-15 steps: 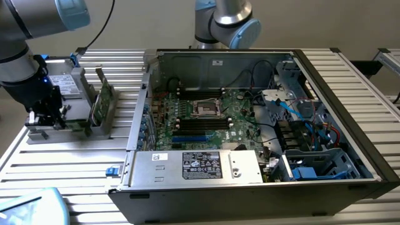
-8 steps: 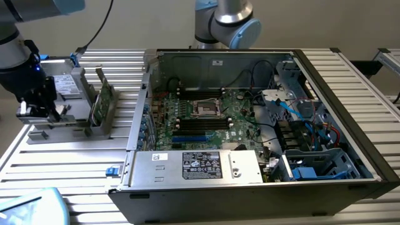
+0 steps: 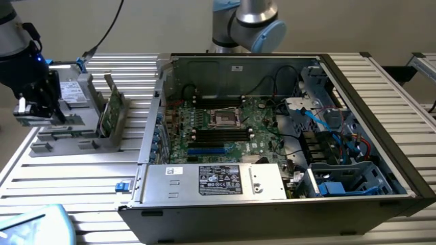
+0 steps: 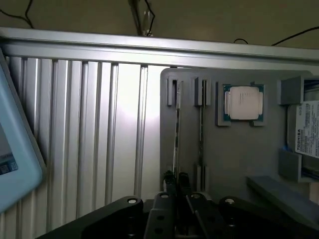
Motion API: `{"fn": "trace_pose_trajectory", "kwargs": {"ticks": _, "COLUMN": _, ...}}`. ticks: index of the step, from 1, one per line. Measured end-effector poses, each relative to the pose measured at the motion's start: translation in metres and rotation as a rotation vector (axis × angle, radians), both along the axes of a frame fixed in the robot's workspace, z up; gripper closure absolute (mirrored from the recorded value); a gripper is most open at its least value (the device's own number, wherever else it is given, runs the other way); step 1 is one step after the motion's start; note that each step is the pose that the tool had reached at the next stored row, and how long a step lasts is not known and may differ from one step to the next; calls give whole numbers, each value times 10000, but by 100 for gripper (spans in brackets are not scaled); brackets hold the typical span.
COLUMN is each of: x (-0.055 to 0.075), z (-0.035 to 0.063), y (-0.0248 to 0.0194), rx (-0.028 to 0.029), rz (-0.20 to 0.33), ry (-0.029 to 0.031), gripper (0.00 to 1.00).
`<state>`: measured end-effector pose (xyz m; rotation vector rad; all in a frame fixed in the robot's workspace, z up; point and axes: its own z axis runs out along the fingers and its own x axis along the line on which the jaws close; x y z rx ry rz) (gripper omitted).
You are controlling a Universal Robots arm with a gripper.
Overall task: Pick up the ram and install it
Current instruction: 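Pick up the ram and move it above insertion slot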
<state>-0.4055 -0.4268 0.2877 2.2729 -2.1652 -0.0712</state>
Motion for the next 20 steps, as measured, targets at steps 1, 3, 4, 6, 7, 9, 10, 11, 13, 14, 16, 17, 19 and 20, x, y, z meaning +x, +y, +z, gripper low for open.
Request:
{"fn": "trace_pose_trajectory", "kwargs": {"ticks": 1, "x": 35, "z": 45, "y": -12, "rx": 1, "rz": 0, "ry": 6, "gripper": 86}}
{"fn": "trace_pose_trajectory", "kwargs": {"ticks": 3, "x": 109, "z": 139, "y": -35, "rx": 3, "rz": 1, "ry": 20, "gripper": 86}}
{"fn": "trace_pose_trajectory", "kwargs": {"ticks": 4, "x": 144, "z": 184, "y": -46, "rx": 3, "rz": 1, "ry": 29, "gripper": 86}}
{"fn": "trace_pose_trajectory", "kwargs": {"ticks": 6, "x": 216, "z": 276, "y": -61, "rx": 7, "rz": 0, "ry": 44, "gripper": 86}}
{"fn": "trace_pose_trajectory", "kwargs": {"ticks": 7, "x": 252, "z": 319, "y": -67, "rx": 9, "rz": 0, "ry": 53, "gripper": 86}}
{"fn": "trace_pose_trajectory", "kwargs": {"ticks": 9, "x": 330, "z": 408, "y": -72, "rx": 20, "rz": 1, "ry": 65, "gripper": 86}}
{"fn": "trace_pose_trajectory", "kwargs": {"ticks": 10, "x": 370, "z": 447, "y": -73, "rx": 26, "rz": 1, "ry": 75, "gripper": 86}}
{"fn": "trace_pose_trajectory", "kwargs": {"ticks": 11, "x": 410, "z": 481, "y": -74, "rx": 33, "rz": 1, "ry": 85, "gripper": 86}}
{"fn": "trace_pose_trajectory", "kwargs": {"ticks": 13, "x": 486, "z": 528, "y": -74, "rx": 43, "rz": 0, "ry": 107, "gripper": 86}}
{"fn": "trace_pose_trajectory", "kwargs": {"ticks": 14, "x": 524, "z": 544, "y": -75, "rx": 46, "rz": 0, "ry": 124, "gripper": 86}}
{"fn": "trace_pose_trajectory", "kwargs": {"ticks": 16, "x": 594, "z": 562, "y": -75, "rx": 48, "rz": 1, "ry": 170, "gripper": 86}}
{"fn": "trace_pose_trajectory", "kwargs": {"ticks": 17, "x": 630, "z": 570, "y": -75, "rx": 47, "rz": 1, "ry": 195, "gripper": 86}}
{"fn": "trace_pose_trajectory", "kwargs": {"ticks": 19, "x": 707, "z": 591, "y": -75, "rx": 48, "rz": 1, "ry": 232, "gripper": 86}}
{"fn": "trace_pose_trajectory", "kwargs": {"ticks": 20, "x": 750, "z": 605, "y": -75, "rx": 49, "rz": -1, "ry": 244, "gripper": 86}}
